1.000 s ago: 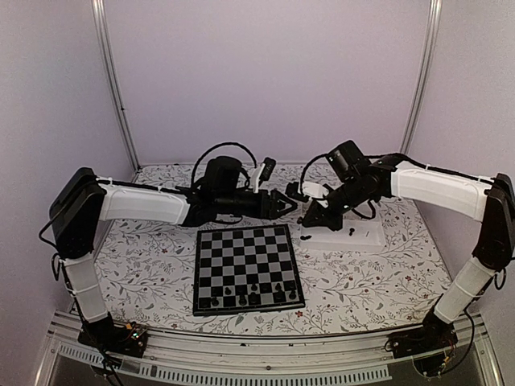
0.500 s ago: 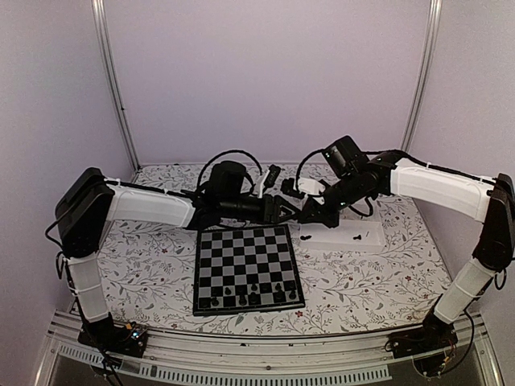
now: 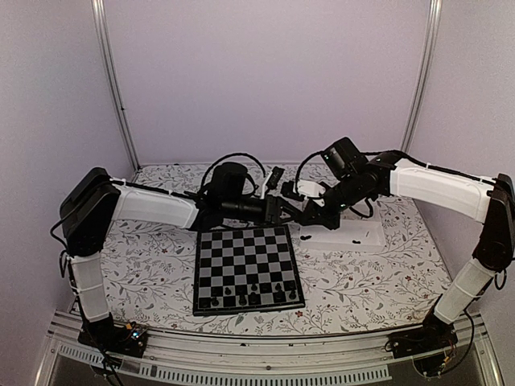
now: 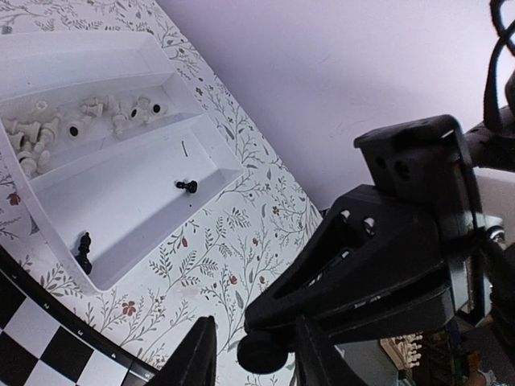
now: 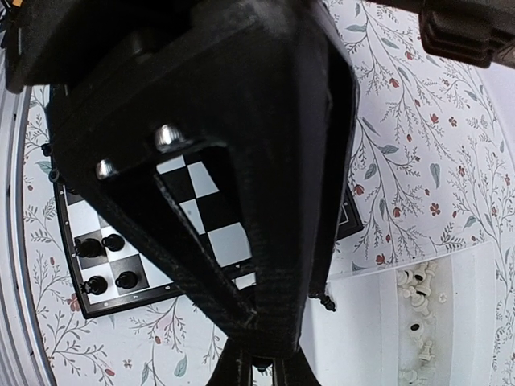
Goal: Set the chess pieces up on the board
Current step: Place the chess piece on the chessboard.
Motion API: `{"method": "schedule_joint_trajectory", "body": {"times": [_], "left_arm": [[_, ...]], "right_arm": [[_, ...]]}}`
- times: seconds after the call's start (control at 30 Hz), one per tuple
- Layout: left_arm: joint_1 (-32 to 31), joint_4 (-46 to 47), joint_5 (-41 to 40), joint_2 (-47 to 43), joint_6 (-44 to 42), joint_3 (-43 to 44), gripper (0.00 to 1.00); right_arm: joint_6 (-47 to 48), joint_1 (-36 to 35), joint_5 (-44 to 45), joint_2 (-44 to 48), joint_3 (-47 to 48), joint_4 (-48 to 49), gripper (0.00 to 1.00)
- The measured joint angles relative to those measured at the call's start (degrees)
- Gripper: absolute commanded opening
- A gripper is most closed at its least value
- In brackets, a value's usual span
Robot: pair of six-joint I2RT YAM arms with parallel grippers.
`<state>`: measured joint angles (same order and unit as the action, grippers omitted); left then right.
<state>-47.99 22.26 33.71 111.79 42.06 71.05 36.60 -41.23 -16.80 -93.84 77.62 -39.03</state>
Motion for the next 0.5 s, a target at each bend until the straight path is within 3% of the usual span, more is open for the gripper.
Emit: {"method": "schedule_joint_trajectory", "body": {"times": [0.2,0.4,0.5], "left_arm": [[0.0,1.4,1.2,0.3,2.1,0.0,0.32],[0.3,4.5,2.2,1.7,6.0,-0.1,0.38],[0.5,5.7,2.3,1.8,7.7,-0.3,0.32]], "right_arm": [[-1.0,0.0,0.7,0.0,0.0,0.0,0.05],[-2.5,0.0,1.4,-0.1,0.3,-0.3,0.05],[-3.5,0.0,1.5,-0.5,1.1,-0.8,0.05]]}}
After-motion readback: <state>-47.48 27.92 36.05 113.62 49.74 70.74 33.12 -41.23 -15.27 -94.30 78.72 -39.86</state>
